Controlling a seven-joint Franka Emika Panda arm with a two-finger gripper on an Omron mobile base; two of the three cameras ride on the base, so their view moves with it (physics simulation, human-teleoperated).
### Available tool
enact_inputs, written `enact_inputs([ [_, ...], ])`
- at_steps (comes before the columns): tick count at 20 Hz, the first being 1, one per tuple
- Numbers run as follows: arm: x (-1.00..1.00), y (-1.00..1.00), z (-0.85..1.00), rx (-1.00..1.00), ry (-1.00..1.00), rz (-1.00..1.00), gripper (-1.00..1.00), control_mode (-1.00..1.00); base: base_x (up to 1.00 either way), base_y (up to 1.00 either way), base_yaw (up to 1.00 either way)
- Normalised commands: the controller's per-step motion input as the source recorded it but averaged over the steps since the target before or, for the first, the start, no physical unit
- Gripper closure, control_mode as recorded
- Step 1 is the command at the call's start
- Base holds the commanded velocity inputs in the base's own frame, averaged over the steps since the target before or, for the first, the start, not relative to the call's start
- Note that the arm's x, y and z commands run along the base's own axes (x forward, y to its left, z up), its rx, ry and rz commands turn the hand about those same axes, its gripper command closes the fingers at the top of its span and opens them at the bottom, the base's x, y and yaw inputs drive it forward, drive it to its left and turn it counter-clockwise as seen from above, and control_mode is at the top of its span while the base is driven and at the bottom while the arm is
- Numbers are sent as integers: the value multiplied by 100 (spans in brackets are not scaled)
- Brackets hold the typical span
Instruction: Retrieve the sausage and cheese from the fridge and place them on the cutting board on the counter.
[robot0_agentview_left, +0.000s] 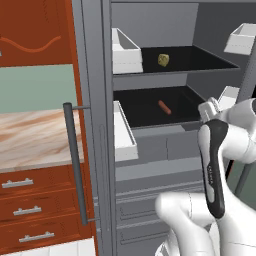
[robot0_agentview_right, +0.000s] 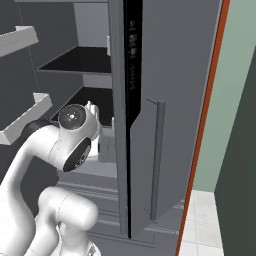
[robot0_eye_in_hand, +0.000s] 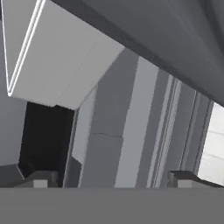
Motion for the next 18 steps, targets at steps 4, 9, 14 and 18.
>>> enact_inputs([
  [4, 54, 11, 0, 18, 0, -30, -100, -100, 0, 0, 0],
  [9, 41, 20, 1, 6, 0, -39, -100, -100, 0, 0, 0],
  [14, 43, -12, -3, 0, 2, -38, -100, -100, 0, 0, 0],
  [18, 37, -23, -5, 0, 0, -34, -100, -100, 0, 0, 0],
])
